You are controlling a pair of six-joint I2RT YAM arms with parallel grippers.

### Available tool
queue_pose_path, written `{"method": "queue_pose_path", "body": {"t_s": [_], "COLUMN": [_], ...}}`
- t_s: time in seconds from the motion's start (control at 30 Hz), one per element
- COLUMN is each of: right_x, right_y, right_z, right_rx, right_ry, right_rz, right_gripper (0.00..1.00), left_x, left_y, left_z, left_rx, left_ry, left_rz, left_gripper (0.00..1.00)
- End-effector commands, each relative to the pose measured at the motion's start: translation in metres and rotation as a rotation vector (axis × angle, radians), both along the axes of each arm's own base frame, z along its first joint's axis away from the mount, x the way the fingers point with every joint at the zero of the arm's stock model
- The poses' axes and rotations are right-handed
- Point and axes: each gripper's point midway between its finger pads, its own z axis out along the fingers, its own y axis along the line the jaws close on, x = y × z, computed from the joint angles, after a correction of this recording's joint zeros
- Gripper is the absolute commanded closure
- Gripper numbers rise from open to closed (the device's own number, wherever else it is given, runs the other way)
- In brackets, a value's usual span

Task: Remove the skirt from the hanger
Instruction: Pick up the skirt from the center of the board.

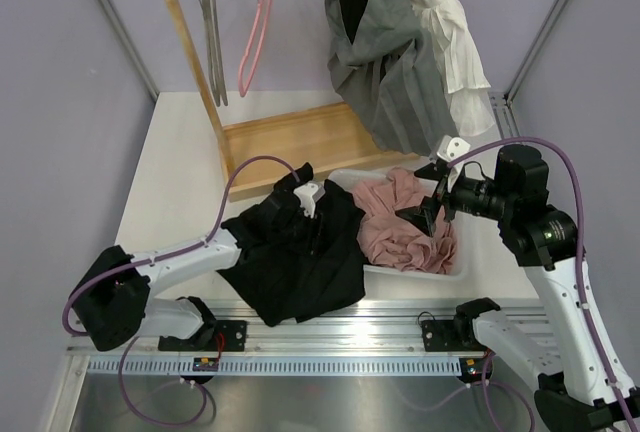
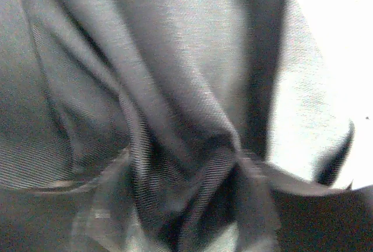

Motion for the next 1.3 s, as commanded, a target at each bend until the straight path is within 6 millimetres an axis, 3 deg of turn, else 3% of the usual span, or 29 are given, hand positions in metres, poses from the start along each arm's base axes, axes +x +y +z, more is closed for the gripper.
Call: {"method": "queue_pose_path", "body": {"t_s": [0.0,0.07,0.13,0.17,0.2,0.23,0.43,0.7,0.77,0.8,0.93,1.03,1.1,1.27], "right_x": [-0.001,-0.002,-0.003,-0.003,-0.003,-0.003,-0.003,-0.004,-0.005,-0.005,-0.006,-0.006,-0.006,-0.002], "right_y": [0.002,0.002,0.001,0.0,0.001,0.001,-0.001,-0.001,-0.002,-0.002,-0.003,-0.003,-0.003,-0.003], "right_z": [0.007,0.007,0.005,0.003,0.002,0.0,-0.002,-0.006,-0.006,-0.006,-0.008,-0.012,-0.013,-0.013], "right_rx": [0.046,0.056,0.062,0.064,0.065,0.068,0.084,0.084,0.085,0.084,0.081,0.08,0.083,0.089], "right_ry": [-0.02,-0.017,-0.015,-0.01,-0.01,-0.004,0.004,0.021,0.018,0.016,0.015,0.022,0.026,0.035], "right_rz": [0.024,0.027,0.029,0.028,0.031,0.032,0.032,0.031,0.03,0.028,0.028,0.03,0.031,0.029], "right_gripper": [0.01,0.01,0.01,0.01,0.0,0.01,0.0,0.01,0.0,0.01,0.0,0.01,0.01,0.0], "left_x": [-0.016,-0.016,-0.017,-0.015,-0.013,-0.014,-0.008,0.0,0.003,0.002,-0.006,-0.026,-0.041,-0.05], "left_y": [0.013,0.017,0.02,0.021,0.021,0.02,0.007,0.005,0.012,0.017,0.04,0.054,0.064,0.053], "left_z": [-0.026,-0.023,-0.009,-0.003,0.006,0.019,0.07,0.089,0.089,0.095,0.108,0.101,0.082,0.062], "left_rx": [0.061,0.068,0.05,0.04,0.026,-0.007,-0.115,-0.085,-0.068,-0.071,-0.083,-0.042,0.014,0.068], "left_ry": [0.032,0.026,-0.004,-0.021,-0.035,-0.056,-0.08,-0.044,-0.052,-0.074,-0.154,-0.174,-0.116,-0.058], "left_rz": [-0.064,-0.051,-0.045,-0.039,-0.033,-0.04,-0.06,-0.028,-0.02,-0.026,-0.054,-0.137,-0.165,-0.203], "left_gripper": [0.69,0.87,0.9,0.86,0.65,0.58,0.51,0.48,0.42,0.31,0.09,0.01,0.01,0.01]}}
